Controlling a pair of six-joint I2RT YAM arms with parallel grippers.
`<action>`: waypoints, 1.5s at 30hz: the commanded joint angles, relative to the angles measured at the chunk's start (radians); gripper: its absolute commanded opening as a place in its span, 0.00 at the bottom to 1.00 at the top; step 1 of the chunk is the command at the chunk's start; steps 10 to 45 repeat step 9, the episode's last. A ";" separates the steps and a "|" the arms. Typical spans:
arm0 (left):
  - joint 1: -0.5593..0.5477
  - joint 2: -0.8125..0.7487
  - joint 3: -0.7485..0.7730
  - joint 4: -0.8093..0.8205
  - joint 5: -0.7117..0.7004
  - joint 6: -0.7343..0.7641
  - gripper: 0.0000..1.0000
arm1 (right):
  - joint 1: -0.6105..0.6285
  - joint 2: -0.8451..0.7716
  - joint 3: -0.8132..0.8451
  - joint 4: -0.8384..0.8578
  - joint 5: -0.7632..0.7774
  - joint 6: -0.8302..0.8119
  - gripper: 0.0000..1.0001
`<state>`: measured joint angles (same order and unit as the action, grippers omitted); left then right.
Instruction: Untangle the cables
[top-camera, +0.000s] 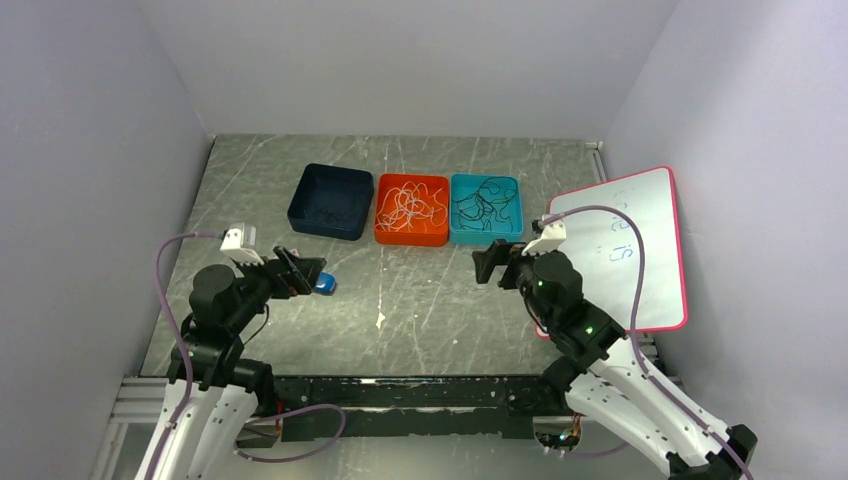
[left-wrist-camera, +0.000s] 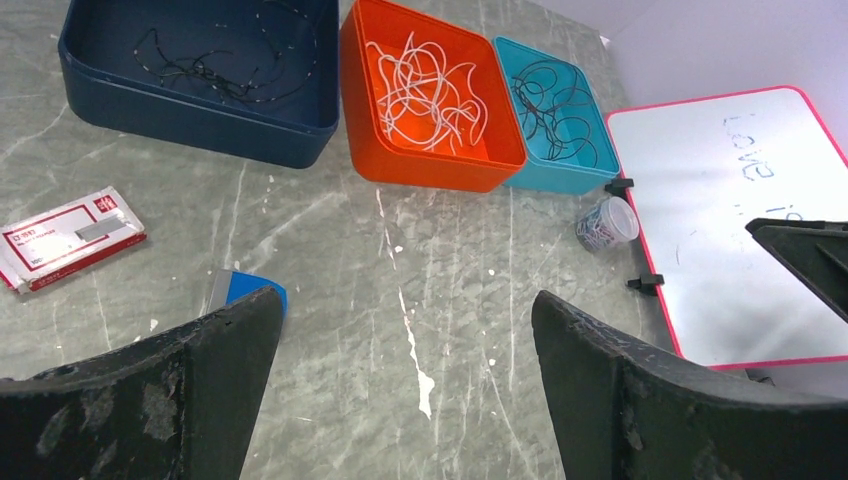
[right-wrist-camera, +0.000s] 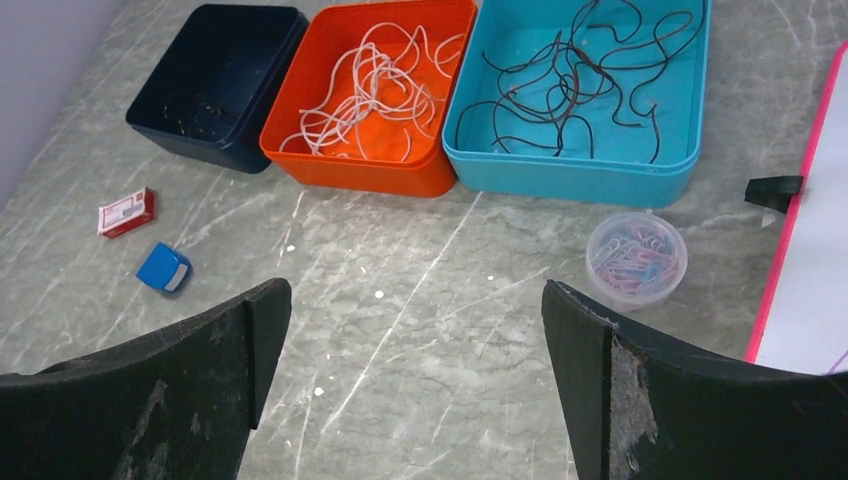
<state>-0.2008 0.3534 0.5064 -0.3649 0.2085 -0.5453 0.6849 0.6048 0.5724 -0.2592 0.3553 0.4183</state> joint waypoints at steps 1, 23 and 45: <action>-0.002 -0.021 -0.007 0.041 -0.038 -0.004 0.99 | 0.005 -0.020 0.030 0.056 0.000 -0.029 1.00; -0.002 -0.022 -0.003 0.045 -0.069 0.016 0.99 | 0.007 0.007 0.064 0.060 -0.019 -0.057 1.00; -0.002 -0.022 -0.003 0.045 -0.069 0.016 0.99 | 0.007 0.007 0.064 0.060 -0.019 -0.057 1.00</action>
